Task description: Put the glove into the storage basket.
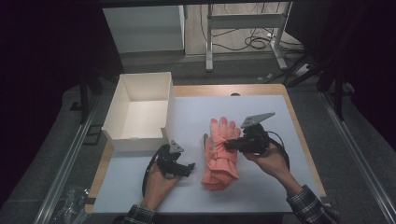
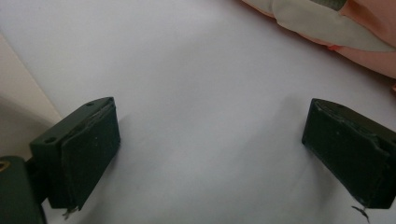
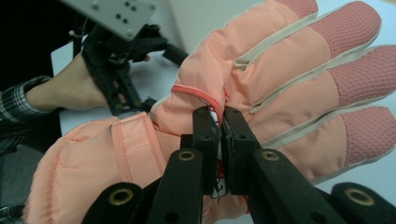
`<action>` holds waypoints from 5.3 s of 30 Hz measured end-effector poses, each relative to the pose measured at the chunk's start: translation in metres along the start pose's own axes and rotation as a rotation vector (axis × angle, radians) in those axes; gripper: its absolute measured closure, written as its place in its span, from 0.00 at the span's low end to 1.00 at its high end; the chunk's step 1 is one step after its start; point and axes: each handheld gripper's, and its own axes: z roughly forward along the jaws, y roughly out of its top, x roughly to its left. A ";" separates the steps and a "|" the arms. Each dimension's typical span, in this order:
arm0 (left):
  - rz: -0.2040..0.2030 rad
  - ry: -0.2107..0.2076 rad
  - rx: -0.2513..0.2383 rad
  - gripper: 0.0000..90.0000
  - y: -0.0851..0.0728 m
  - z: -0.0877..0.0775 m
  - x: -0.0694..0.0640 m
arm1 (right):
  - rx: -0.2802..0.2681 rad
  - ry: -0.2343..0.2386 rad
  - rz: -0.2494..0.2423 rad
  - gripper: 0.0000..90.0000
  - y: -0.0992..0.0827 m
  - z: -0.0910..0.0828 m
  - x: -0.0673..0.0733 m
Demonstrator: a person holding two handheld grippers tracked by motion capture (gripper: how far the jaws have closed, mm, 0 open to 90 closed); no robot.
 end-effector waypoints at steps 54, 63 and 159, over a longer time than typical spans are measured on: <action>0.001 -0.001 0.000 0.05 0.000 0.000 0.000 | -0.037 -0.173 0.012 0.57 -0.063 -0.007 -0.013; -0.014 0.005 -0.017 0.05 -0.004 -0.014 -0.001 | -0.021 -0.150 0.031 0.80 -0.091 -0.002 -0.007; 0.067 -0.120 -0.023 0.00 -0.001 -0.080 -0.013 | 0.018 -0.466 0.114 0.25 -0.134 -0.009 -0.049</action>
